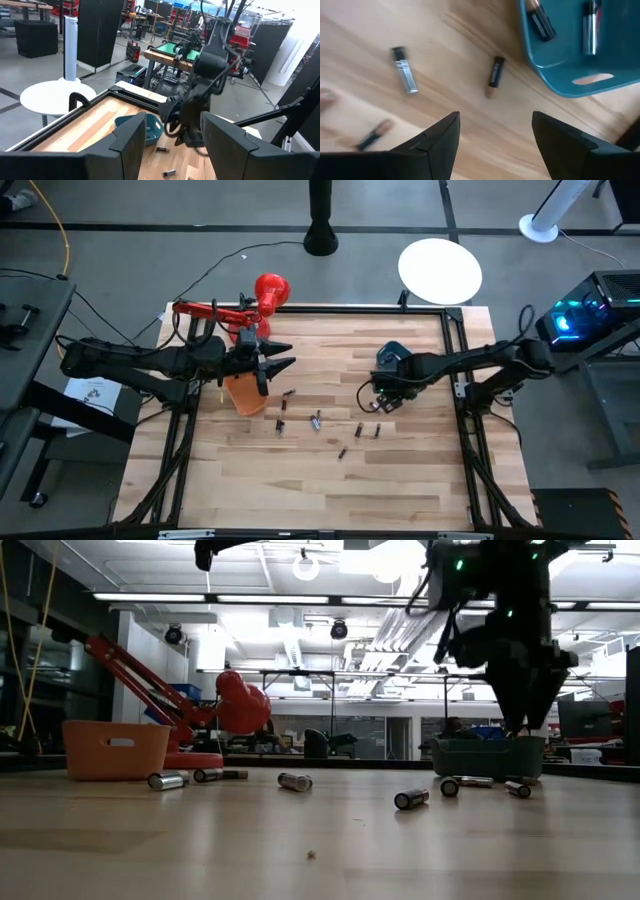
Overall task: Sort batteries
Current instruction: Put the black battery into the blue bin
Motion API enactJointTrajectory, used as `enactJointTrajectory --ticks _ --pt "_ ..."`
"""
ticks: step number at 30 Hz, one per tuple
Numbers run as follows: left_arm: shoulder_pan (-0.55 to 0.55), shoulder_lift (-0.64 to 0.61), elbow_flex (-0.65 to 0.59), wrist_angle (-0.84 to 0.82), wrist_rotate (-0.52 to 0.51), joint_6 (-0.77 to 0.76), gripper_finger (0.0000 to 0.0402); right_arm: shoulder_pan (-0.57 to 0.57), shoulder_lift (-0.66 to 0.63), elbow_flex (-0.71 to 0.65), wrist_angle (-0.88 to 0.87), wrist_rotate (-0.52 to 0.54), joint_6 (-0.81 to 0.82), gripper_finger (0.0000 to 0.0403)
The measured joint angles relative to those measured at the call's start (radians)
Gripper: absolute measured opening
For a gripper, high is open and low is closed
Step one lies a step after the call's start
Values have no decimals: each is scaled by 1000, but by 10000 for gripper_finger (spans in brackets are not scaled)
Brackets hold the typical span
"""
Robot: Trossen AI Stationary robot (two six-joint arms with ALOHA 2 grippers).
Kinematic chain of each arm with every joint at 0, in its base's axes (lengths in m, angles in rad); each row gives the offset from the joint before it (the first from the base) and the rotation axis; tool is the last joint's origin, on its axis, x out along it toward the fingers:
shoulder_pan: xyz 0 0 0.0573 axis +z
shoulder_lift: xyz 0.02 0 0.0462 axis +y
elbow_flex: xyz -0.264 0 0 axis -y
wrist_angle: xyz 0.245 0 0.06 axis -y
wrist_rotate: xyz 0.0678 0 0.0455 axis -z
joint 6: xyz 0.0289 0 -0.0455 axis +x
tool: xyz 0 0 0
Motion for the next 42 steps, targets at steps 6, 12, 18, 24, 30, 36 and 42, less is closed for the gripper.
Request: enactJointTrajectory --ticks 6,12,18,24,30,36,42 --pt "0 0 0 2 0 -1 179 -8 84 0 47 -42 1 242" --pt "1 0 0 7 -3 0 179 -50 141 0 31 1 -48 243" --pt "8 0 0 9 -3 0 179 -140 158 0 76 101 -75 243" --pt "8 0 0 8 -3 0 179 -186 136 0 96 94 -128 243" --pt "8 0 0 7 -3 0 179 -114 114 0 91 -14 -183 243" --pt "8 0 0 7 -3 0 179 -106 113 -126 254 -91 -130 243" --pt "8 0 0 8 -4 0 179 -106 93 -207 366 -99 -82 241"
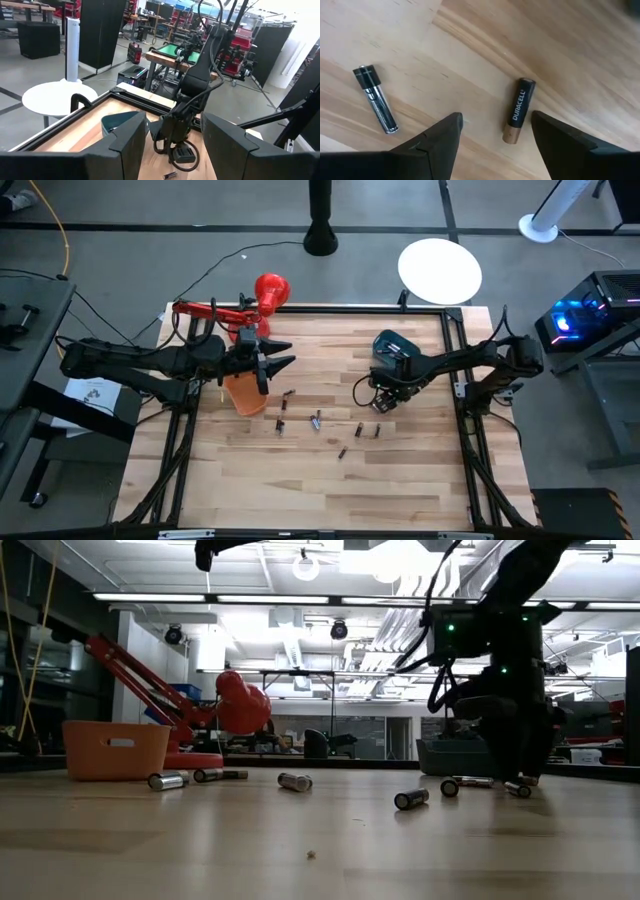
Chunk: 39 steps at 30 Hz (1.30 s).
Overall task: Sort batteries
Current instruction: Put the black battery into the blue bin
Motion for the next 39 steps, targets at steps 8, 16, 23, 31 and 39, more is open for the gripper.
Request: enactJointTrajectory --ticks 8,16,23,31,39 --pt "0 0 0 2 -1 0 179 1 1 11 17 6 -37 48" --pt "0 0 0 6 -2 0 179 -25 -104 229 -156 236 -134 8" --pt "0 0 0 7 -1 -12 179 -236 -142 242 -219 295 -154 19" --pt "0 0 0 6 -1 -19 179 -272 -145 227 -202 245 -207 122" --pt "4 0 0 6 0 -8 179 -141 -146 228 -216 6 -87 217"
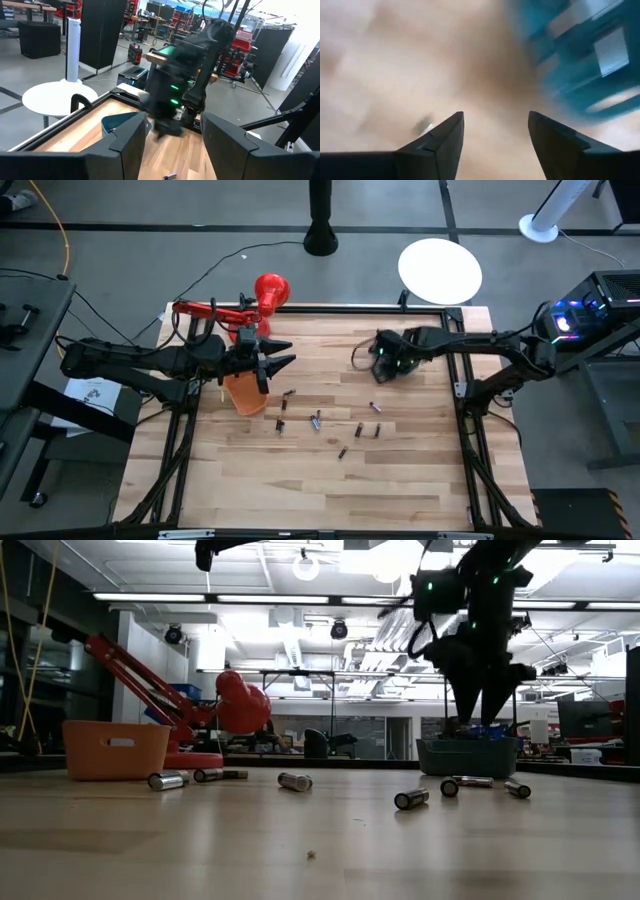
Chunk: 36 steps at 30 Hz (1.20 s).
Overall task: Sort batteries
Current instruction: Put the black battery into the blue bin
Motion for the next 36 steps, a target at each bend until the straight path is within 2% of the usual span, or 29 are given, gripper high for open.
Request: enactJointTrajectory --ticks 3,8,11,14,17,21,25,28,31,32,36 --pt "0 0 0 -1 1 -9 179 158 0 -4 -3 -60 153 221" --pt "0 0 0 -1 8 -12 179 413 24 -30 19 -40 567 221" --pt "0 0 0 0 8 -11 179 502 68 -37 86 18 809 222" --pt "0 0 0 1 8 -16 179 534 129 -37 187 48 929 222" --pt "0 0 0 1 8 -18 179 536 197 -36 255 45 969 221" --pt "0 0 0 1 15 -18 179 529 275 -36 252 47 1038 212" --pt "0 0 0 0 44 -18 179 526 326 -30 244 40 1039 192" --pt "0 0 0 -2 57 -18 179 539 336 -29 208 40 1031 140" --pt "0 0 0 -6 57 -17 179 550 309 -33 155 68 1031 44" --pt "0 0 0 -5 57 -17 179 552 293 -34 153 82 1014 24" --pt "0 0 0 -6 57 -11 179 523 184 -43 77 160 973 24"
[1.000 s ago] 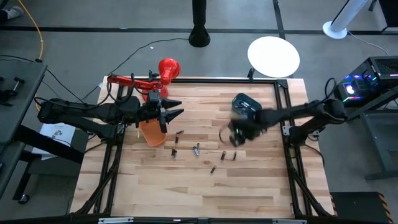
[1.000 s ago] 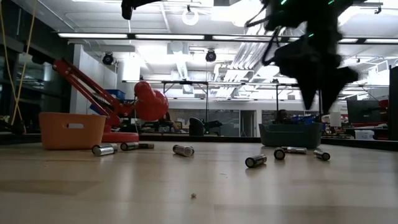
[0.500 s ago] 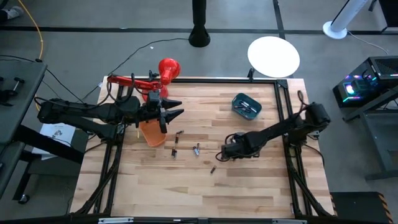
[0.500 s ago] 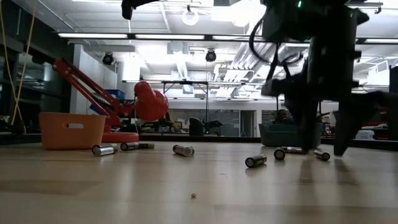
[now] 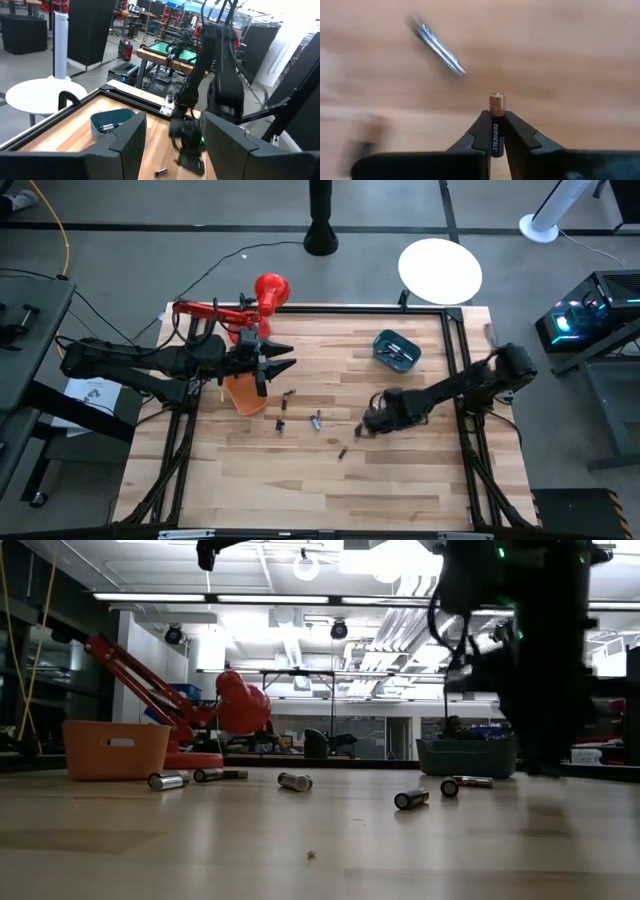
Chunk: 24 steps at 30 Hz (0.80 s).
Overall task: Sort batteries
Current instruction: Put the black battery into the blue bin
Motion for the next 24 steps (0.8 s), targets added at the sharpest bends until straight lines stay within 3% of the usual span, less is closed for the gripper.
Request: enactJointTrajectory --ticks 5,9,12,18,24 --pt "2 0 0 0 0 12 179 -103 -181 2 -147 205 -37 7" --pt "13 0 0 1 0 -5 179 -253 -290 5 -206 361 -118 21" --pt "14 0 0 0 -1 -8 179 -377 -328 4 -168 417 -228 32" --pt "14 0 0 0 0 -18 179 -543 -338 5 8 343 -565 84" --pt "14 0 0 -13 -1 -33 179 -557 -339 5 -5 265 -623 165"
